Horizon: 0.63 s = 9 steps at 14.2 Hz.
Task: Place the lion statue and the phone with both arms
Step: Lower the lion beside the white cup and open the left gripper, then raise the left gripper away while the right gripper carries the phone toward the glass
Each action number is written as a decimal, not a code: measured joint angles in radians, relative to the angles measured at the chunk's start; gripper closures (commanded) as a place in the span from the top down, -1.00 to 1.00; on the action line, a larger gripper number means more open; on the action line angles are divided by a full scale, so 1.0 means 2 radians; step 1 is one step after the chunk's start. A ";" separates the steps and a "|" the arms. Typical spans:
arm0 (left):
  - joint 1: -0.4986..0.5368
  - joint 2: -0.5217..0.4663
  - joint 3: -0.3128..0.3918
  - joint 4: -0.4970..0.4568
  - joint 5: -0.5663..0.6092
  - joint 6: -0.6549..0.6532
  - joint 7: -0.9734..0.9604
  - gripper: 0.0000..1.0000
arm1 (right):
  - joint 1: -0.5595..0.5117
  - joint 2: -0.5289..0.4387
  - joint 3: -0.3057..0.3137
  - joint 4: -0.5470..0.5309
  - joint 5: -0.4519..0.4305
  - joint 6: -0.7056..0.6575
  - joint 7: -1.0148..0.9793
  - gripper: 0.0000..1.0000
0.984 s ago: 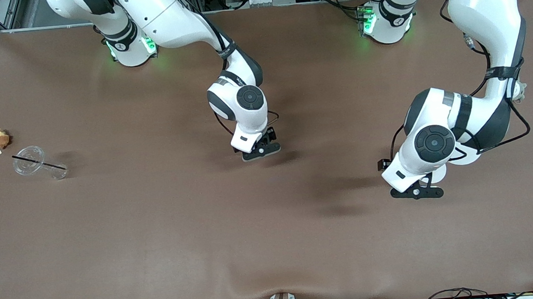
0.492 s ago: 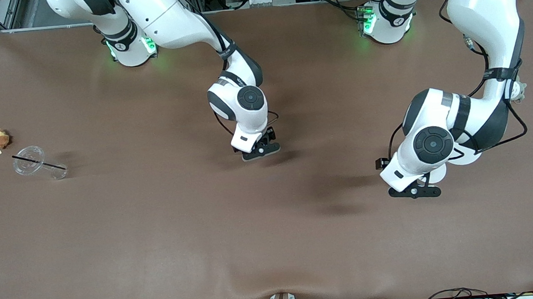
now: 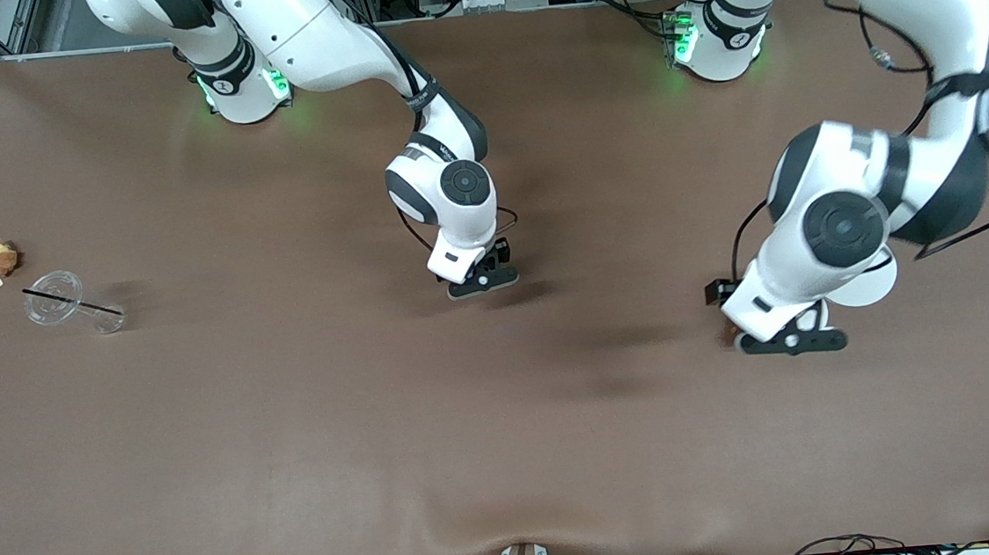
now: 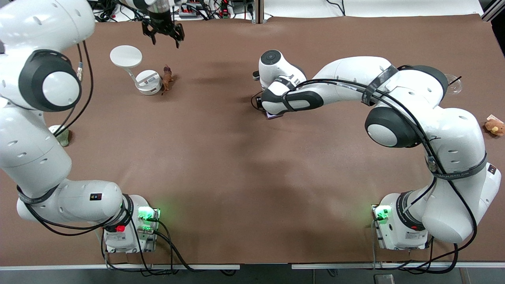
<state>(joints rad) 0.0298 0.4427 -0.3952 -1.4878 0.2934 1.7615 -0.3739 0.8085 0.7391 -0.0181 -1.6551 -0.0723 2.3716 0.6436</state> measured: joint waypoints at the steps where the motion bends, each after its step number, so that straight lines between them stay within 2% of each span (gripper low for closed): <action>1: 0.002 -0.012 0.000 0.015 -0.007 -0.024 0.000 1.00 | 0.000 -0.003 -0.002 0.004 0.000 -0.006 0.012 -0.45; 3: 0.008 -0.034 0.000 0.044 -0.015 -0.063 0.000 1.00 | -0.008 -0.029 -0.008 0.015 0.000 -0.053 0.039 -0.45; 5: 0.019 -0.061 0.000 0.060 -0.028 -0.080 0.000 1.00 | -0.037 -0.075 -0.013 0.020 0.000 -0.118 0.044 -0.45; 7: 0.032 -0.092 0.001 0.063 -0.046 -0.100 0.000 1.00 | -0.090 -0.113 -0.015 0.018 -0.001 -0.159 0.033 -0.45; 9: 0.039 -0.120 0.001 0.063 -0.051 -0.120 0.000 1.00 | -0.159 -0.124 -0.017 0.012 -0.002 -0.165 -0.020 -0.45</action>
<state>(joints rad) 0.1077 0.2037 -0.3935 -1.3609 0.1922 1.5205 -0.3737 0.4909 0.4903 -0.0515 -1.6309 -0.0771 2.0407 0.6041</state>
